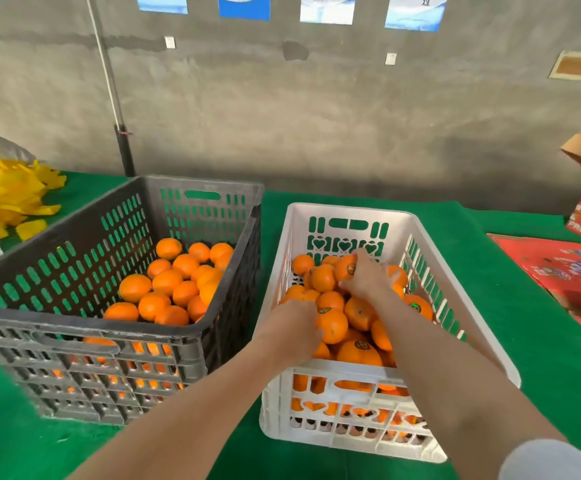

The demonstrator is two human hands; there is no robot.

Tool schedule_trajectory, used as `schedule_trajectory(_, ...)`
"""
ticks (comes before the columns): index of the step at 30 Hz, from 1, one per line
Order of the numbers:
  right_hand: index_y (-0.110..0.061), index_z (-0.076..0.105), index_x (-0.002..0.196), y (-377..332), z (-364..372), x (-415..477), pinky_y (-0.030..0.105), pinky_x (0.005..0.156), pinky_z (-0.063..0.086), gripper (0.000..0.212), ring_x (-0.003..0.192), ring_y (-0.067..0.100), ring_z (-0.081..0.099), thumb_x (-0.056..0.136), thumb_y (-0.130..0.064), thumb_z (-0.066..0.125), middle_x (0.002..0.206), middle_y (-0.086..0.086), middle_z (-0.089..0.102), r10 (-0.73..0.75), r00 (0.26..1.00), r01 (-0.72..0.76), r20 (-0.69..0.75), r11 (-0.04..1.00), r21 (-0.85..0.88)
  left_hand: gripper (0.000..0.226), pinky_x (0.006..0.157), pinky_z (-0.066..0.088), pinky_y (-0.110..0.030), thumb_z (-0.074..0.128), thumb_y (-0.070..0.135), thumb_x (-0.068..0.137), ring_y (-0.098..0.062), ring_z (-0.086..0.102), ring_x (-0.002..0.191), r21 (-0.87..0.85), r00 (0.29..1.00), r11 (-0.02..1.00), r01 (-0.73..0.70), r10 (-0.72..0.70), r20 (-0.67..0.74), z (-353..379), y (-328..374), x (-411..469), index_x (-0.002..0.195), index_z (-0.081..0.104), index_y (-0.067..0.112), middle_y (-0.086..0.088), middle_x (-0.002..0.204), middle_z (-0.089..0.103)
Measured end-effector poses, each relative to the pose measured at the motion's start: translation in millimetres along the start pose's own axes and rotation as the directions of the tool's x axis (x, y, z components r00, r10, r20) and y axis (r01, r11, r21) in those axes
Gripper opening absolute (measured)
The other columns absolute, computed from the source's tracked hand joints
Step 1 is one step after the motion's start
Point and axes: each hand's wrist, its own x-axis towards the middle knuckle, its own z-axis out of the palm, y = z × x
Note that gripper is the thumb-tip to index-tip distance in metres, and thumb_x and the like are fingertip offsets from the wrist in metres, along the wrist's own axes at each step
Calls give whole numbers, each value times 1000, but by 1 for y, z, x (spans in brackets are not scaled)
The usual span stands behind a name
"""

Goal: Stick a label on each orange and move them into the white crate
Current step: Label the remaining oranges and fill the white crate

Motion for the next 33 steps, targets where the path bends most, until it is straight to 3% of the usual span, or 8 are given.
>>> schedule_trajectory(6,-9,32,142,-29,-33,-49,44,112,29,66,134,28,34,86,-18,66,144,14,39,-68,947,181,-314,921,345,24,71,40,-24,50,25,95,-21,58,95,-57,997,998,0,-5,-74,-2,-1,-1,115,57,13,-7,111,58)
schedule_trajectory(11,-14,62,81,-31,-42,-187,20,60,46,10,69,3,56,89,-15,56,74,-10,60,-467,565,821,-680,403,405,14,68,40,-26,44,18,95,-23,61,94,-27,990,998,-53,49,-134,-2,-3,-2,94,57,14,-4,93,60)
schedule_trajectory(14,-9,60,70,-10,11,-250,26,56,41,29,61,7,51,92,-26,51,67,0,59,-749,647,724,-140,547,421,19,62,35,-29,43,20,97,-20,55,77,-96,957,993,-66,36,-289,-1,-6,-12,95,60,11,-3,84,58)
schedule_trajectory(17,-4,62,113,13,64,-261,35,94,43,32,108,22,54,96,-29,50,115,12,61,-581,644,572,498,798,190,19,61,41,-34,46,15,95,-15,47,65,-262,907,955,-142,19,-420,3,-6,-30,91,64,10,3,72,52)
schedule_trajectory(20,-8,46,137,26,89,-259,38,106,32,55,127,29,37,93,-40,53,136,12,44,-448,633,593,632,805,-23,15,66,36,-20,53,12,94,-10,49,74,-367,892,900,-233,48,-449,8,-7,-50,102,64,6,5,83,52)
schedule_trajectory(26,-9,56,104,28,104,-260,34,87,37,28,100,23,48,86,-30,59,111,9,54,-440,713,573,546,815,-92,22,91,41,-13,53,2,88,-11,50,100,-406,764,861,-307,-32,-644,32,-30,-114,110,58,1,-1,111,50)
schedule_trajectory(30,-13,58,100,31,100,-261,30,81,40,18,93,18,51,87,-25,62,104,2,58,-451,735,489,507,870,64,25,92,46,-18,60,5,89,-11,57,102,-539,973,841,-33,-97,-211,70,-58,-152,114,62,12,3,108,61)
schedule_trajectory(33,-21,55,90,31,89,-258,26,70,38,11,84,14,49,87,-27,63,92,-5,52,-468,730,428,498,881,200,40,92,41,-22,69,23,84,-8,55,105,-479,924,830,286,-105,369,88,-68,-154,124,60,21,8,111,61)
